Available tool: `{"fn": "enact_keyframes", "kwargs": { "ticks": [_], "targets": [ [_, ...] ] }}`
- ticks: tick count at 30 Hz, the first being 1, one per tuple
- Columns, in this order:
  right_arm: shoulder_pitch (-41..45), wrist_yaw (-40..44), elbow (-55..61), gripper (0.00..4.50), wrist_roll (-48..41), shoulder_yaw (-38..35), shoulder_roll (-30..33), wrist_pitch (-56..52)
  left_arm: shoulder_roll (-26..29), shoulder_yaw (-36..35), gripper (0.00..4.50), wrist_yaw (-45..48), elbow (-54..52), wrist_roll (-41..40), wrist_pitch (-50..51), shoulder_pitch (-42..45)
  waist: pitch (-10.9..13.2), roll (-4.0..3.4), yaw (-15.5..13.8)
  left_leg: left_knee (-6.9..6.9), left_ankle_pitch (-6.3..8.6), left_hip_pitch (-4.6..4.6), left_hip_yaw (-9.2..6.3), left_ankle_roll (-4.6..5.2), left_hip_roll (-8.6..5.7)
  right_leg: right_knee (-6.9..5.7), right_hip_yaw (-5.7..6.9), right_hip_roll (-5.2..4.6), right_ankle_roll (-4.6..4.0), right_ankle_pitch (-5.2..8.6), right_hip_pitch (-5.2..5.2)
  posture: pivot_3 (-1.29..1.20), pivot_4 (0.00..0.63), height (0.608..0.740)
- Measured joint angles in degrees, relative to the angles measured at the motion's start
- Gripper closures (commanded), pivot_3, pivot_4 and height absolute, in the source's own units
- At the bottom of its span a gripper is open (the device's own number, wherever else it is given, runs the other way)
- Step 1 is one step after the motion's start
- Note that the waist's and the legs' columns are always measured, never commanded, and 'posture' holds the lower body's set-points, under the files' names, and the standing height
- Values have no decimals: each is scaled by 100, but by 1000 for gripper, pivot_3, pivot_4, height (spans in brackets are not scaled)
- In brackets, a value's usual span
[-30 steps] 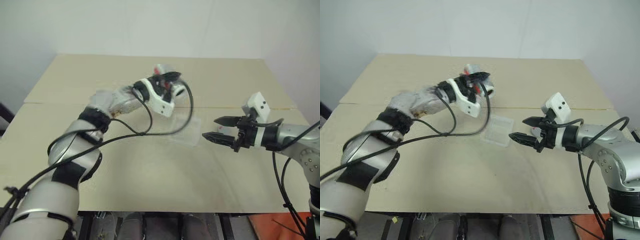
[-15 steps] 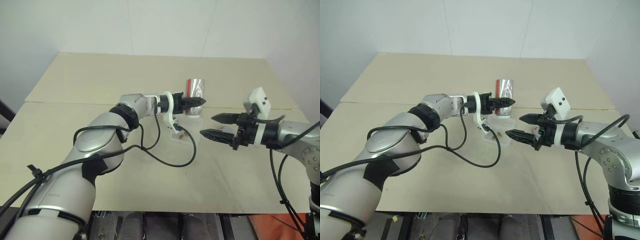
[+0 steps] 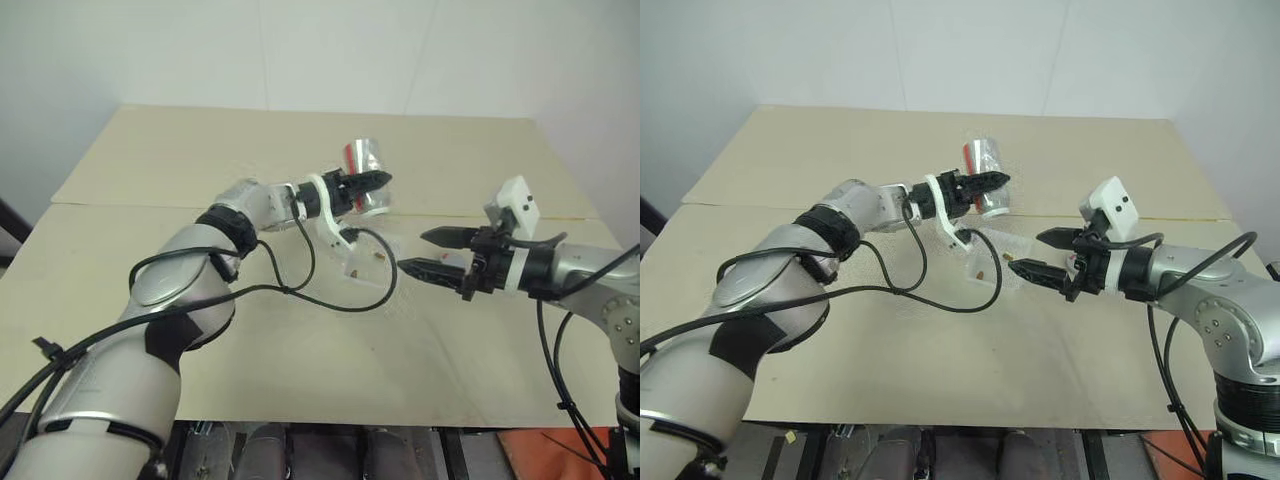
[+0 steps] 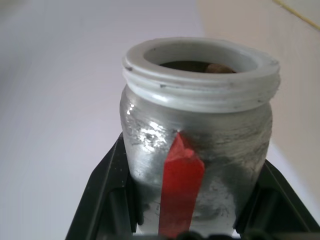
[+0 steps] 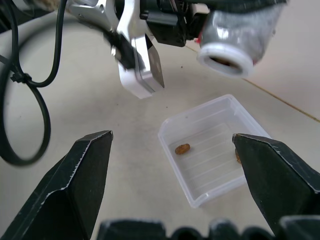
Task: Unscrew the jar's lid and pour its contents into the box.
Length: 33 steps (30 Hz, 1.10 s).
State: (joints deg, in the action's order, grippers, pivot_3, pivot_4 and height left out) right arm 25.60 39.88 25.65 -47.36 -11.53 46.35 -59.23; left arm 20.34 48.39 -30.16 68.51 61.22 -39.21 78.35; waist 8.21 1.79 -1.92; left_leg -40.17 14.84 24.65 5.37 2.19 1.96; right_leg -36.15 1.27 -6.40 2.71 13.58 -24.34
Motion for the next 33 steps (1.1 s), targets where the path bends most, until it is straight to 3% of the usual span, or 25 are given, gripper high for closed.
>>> {"fn": "enact_keyframes", "kwargs": {
  "ticks": [3, 8, 13, 16, 24, 29, 33],
  "targets": [
    [12, -21, -29, 58, 31, 28, -99, 48, 118, -729, 2572, 862, -11, -925, -284, -318, 0, -1, 0, -5, -1, 0, 1, -1, 0, 0, 2, -1, 0, 0, 3, 0, 150, 740],
    [15, 60, -37, 58, 172, 170, -142, 299, 108, -2176, 2572, 3107, -468, -3096, -385, -1275, -1, -2, -9, -15, -1, 1, -1, -2, 0, 1, 11, -3, 0, 0, 9, 0, 150, 740],
    [11, 164, -44, 58, 283, 212, -141, 527, -134, -3333, 2572, 5478, -2054, -5419, 1253, -2506, -1, -2, 29, -23, -2, 2, -9, -3, 2, -5, 12, -2, 0, 0, 13, 0, 150, 740],
    [-1, 225, -47, 58, 342, 227, -141, 601, -153, -3827, 2572, 6140, -3216, -6353, 2423, -3048, -2, -3, 94, -23, -1, 0, -34, -2, 2, -5, 10, -1, 0, 0, 16, 0, 150, 740],
    [-29, 348, -66, 58, 446, 331, -146, 705, -186, -4394, 2572, 6674, -5324, -7596, 4478, -4379, -3, -6, 126, -21, -1, -12, -53, -1, 2, -8, 4, 1, 0, 0, 22, 0, 150, 740],
    [-95, 416, -118, 58, 530, 409, -145, 817, -312, -4526, 2572, 6658, -5689, -7725, 4650, -4837, -3, -6, 100, -22, 2, -18, -53, 4, -1, -5, 3, 0, 0, 0, 31, 0, 150, 740],
    [-117, 517, -165, 58, 628, 434, -135, 898, -421, -4497, 2572, 6627, -5494, -7464, 4154, -5097, -4, -6, 109, -13, 3, -30, -48, 5, -1, -5, -4, 1, 0, 0, 34, 0, 150, 740]
  ]
}}
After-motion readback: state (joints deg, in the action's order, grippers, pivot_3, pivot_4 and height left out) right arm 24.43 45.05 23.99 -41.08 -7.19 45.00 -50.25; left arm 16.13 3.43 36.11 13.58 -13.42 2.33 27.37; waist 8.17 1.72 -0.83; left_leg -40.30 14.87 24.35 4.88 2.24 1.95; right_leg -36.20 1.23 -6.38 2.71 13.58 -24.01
